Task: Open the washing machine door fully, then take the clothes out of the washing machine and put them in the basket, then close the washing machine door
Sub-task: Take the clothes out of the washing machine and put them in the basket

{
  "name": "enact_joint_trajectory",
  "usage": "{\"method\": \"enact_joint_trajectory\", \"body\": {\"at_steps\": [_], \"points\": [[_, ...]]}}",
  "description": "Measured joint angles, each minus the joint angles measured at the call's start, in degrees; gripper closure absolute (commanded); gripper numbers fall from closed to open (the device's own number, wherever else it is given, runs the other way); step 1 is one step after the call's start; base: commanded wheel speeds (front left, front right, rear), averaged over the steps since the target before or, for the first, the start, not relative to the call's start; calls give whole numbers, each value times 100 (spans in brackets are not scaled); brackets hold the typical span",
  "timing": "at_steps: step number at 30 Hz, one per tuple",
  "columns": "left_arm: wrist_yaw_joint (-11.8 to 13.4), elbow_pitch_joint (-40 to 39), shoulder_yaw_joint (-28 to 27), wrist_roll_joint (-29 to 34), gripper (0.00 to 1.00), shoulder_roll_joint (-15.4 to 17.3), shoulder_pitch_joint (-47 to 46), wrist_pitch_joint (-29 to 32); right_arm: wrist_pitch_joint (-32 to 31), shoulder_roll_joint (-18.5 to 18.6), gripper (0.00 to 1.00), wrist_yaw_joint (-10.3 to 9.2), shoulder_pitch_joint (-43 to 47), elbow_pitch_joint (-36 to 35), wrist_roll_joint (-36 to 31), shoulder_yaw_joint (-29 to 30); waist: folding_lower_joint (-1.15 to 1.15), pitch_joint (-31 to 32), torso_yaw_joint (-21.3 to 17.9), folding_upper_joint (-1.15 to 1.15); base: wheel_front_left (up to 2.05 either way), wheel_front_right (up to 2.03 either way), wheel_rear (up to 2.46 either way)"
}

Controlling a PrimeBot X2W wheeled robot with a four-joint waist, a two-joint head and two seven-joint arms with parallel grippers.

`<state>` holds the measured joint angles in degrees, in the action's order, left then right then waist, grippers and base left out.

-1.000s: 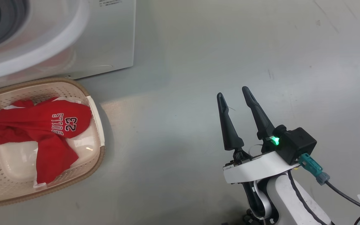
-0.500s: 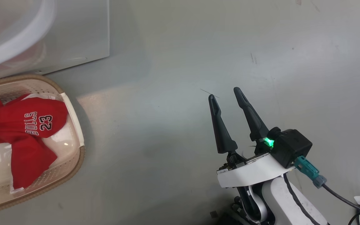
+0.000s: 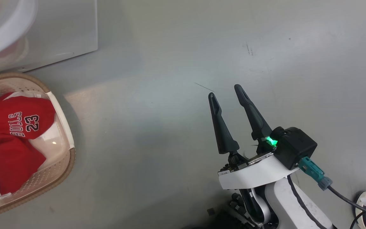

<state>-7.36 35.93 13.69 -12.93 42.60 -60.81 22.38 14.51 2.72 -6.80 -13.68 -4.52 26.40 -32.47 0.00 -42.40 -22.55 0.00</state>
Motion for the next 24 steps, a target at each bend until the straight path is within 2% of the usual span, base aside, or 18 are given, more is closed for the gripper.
{"method": "enact_joint_trajectory", "body": {"at_steps": [10,11,12,24], "points": [[0,291,-79,-23,0,38,-242,74,0,-1,0,-1,-5,-33,0,-57,0,-66,-33,0,0,0,0],[0,333,-108,-55,60,23,-268,75,0,-1,0,-2,-7,-33,0,-58,0,-70,-34,0,0,0,0],[0,380,-126,-113,100,-1,-306,74,0,-1,0,-3,-19,-33,0,-58,0,-78,-34,0,0,0,0],[0,588,-103,-166,100,-92,-441,-115,0,-1,0,-43,-106,-15,0,11,0,-50,10,0,0,0,0]]}}
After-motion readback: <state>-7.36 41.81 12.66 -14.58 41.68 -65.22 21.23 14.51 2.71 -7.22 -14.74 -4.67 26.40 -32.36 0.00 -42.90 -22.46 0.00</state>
